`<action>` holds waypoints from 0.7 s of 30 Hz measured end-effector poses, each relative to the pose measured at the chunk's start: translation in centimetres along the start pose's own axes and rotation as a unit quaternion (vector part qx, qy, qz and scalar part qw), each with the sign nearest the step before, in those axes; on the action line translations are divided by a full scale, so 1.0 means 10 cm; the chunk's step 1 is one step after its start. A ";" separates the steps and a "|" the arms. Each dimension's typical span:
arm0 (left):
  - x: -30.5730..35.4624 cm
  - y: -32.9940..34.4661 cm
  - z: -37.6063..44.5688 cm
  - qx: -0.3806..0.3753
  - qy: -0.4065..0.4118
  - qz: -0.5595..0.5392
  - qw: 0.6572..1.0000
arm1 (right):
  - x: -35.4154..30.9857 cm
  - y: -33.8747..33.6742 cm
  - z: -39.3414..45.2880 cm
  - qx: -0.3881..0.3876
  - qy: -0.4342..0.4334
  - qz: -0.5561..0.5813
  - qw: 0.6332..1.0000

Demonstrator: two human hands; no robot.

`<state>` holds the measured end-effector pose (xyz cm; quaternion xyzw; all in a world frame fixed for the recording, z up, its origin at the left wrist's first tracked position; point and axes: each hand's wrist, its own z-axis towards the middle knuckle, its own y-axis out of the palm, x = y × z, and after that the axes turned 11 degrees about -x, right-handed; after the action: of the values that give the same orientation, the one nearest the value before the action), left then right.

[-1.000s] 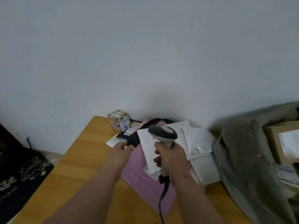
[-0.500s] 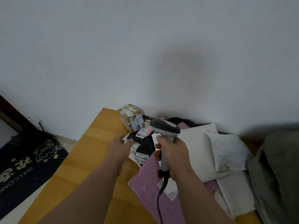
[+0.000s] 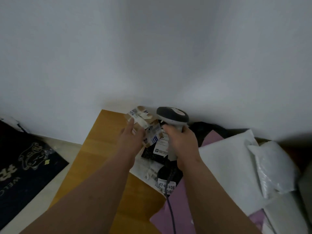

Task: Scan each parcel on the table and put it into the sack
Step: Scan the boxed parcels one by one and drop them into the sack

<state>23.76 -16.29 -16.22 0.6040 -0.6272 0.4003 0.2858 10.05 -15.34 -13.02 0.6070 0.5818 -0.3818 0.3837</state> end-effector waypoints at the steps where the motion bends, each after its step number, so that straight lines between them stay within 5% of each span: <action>1: -0.01 -0.02 0.07 -0.008 -0.005 -0.001 1.000 | -0.01 0.05 0.07 0.001 -0.005 0.005 1.000; 7: -0.06 -0.10 0.24 -0.043 -0.011 -0.040 0.998 | 0.03 0.30 0.34 -0.027 0.011 0.046 0.999; 15: -0.07 -0.22 0.17 0.005 -0.073 -0.121 0.990 | 0.26 0.41 0.21 0.021 -0.001 0.045 0.999; 21: -0.21 -0.24 -0.17 0.007 -0.054 -0.141 0.989 | 0.28 0.39 -0.15 -0.037 -0.052 0.003 0.998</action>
<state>26.15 -13.61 -16.67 0.7089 -0.5474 0.3274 0.3011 14.06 -12.95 -14.89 0.5737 0.5728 -0.3901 0.4366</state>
